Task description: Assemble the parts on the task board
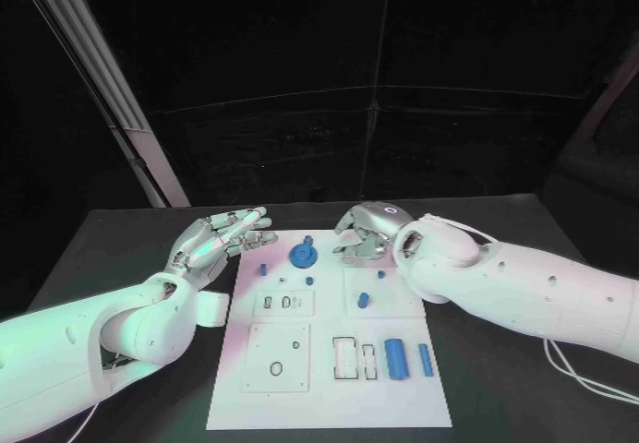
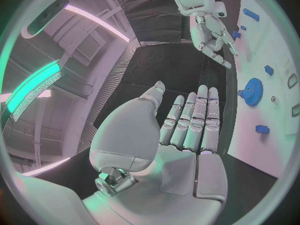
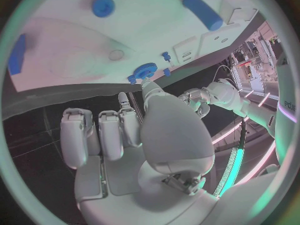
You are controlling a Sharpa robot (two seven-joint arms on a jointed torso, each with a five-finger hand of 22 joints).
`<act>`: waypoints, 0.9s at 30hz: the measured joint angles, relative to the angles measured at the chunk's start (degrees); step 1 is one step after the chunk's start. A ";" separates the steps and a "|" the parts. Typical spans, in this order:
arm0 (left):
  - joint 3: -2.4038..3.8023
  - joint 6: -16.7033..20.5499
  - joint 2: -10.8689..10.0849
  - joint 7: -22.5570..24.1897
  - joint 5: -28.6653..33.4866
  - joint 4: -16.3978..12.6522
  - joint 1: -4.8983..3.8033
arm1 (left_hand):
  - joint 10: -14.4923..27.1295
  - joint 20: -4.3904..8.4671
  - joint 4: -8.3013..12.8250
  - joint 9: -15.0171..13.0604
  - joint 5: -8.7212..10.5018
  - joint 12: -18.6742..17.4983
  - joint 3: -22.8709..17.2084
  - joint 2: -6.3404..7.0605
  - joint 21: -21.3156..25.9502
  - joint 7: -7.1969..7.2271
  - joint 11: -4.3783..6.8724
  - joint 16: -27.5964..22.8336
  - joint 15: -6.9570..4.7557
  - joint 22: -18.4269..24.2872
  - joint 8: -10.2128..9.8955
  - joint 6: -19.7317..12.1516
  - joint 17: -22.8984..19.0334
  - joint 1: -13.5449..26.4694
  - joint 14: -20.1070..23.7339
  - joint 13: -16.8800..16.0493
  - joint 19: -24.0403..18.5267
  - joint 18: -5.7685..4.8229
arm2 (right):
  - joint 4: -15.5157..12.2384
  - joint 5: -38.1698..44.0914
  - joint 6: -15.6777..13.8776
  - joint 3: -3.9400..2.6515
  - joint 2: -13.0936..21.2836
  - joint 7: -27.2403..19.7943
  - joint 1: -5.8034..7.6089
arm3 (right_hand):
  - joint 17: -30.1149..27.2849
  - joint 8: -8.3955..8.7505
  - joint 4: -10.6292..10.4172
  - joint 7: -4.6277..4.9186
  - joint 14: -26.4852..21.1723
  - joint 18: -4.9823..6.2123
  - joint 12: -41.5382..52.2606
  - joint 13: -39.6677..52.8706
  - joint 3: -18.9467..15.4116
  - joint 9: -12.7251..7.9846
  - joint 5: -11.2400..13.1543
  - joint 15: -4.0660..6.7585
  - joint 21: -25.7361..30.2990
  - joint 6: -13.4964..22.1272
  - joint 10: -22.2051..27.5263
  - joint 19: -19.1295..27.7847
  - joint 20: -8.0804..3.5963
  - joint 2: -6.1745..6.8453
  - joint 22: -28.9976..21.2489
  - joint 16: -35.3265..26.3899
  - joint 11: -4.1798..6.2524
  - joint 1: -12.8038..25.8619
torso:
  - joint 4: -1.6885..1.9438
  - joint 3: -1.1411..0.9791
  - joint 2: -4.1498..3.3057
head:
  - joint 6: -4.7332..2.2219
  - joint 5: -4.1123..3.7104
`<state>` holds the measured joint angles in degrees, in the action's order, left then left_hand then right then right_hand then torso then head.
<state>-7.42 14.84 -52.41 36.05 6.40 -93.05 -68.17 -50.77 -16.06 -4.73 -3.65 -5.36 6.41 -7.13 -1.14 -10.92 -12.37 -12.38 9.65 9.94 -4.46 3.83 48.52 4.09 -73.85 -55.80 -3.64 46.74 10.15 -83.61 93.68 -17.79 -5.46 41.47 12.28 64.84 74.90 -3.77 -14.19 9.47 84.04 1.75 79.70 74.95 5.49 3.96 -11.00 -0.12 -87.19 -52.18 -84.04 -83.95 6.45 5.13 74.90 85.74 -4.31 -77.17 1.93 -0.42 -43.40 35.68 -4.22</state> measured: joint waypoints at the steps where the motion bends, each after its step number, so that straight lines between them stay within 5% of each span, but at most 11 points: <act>1: 0.00 -0.01 -0.06 0.00 0.00 -0.01 0.00 | 0.00 0.00 0.00 0.00 0.00 0.00 0.00 0.00 0.00 0.00 0.00 0.00 0.00 0.00 0.00 0.00 0.00 0.00 0.00 0.00 0.00 0.00 | -0.36 -1.70 -0.41 0.02 1.35 -1.20 0.00 | 0.00 0.00 0.40 0.11 0.00 -0.01 -0.39 0.00 0.07 0.00 -0.13 0.00 0.13 -0.11 0.00 0.11 0.11 0.12 0.00 -0.24 0.00 -0.69 | -0.13 -0.03 0.04 | -0.06 -0.01; 11: 0.00 -0.08 0.14 -0.03 0.00 0.07 0.00 | 0.00 -0.15 0.00 0.00 0.00 0.00 0.00 0.00 0.00 0.00 0.00 0.00 0.00 0.00 0.00 0.00 0.00 0.00 0.00 0.00 0.15 0.00 | 0.26 -17.31 -3.21 0.06 10.29 -13.92 -0.03 | 0.04 -0.22 2.44 -0.01 0.00 0.00 -1.23 0.00 -0.86 -0.01 -1.99 0.00 0.38 -0.39 0.00 0.31 0.31 1.26 0.00 -0.42 0.00 -3.14 | -1.02 -0.40 0.29 | -0.44 -0.05; 27: -0.01 -0.20 0.50 -0.04 0.00 0.88 0.01 | 0.00 -0.14 0.00 0.00 0.00 0.00 0.00 0.00 0.00 0.00 0.00 0.00 0.00 -0.01 0.00 0.00 0.00 0.00 0.00 0.00 0.14 0.00 | 5.64 -24.58 -2.56 0.11 11.65 -20.64 -3.29 | 0.03 -0.21 3.23 -0.01 0.00 0.00 -1.66 0.00 -1.34 -0.02 -2.91 0.00 0.67 -0.39 0.42 0.52 0.09 1.93 0.04 -0.42 0.01 -3.81 | -1.04 -0.32 0.17 | 0.04 -0.64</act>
<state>-7.43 14.65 -51.91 36.00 6.40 -92.17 -68.16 -50.77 -16.20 -4.74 -3.65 -5.36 6.41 -7.13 -1.14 -10.92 -12.37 -12.39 9.65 9.94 -4.48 3.83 48.52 4.09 -73.85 -55.80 -3.65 46.88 10.14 -77.97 69.10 -20.35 -5.35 53.13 -8.36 61.55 74.94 -3.98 -10.96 9.45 84.04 1.75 78.04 74.95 4.15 3.94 -13.91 -0.11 -86.52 -52.57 -83.61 -83.42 6.54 7.06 74.94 85.32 -4.30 -80.98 0.88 -0.75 -43.23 35.72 -4.86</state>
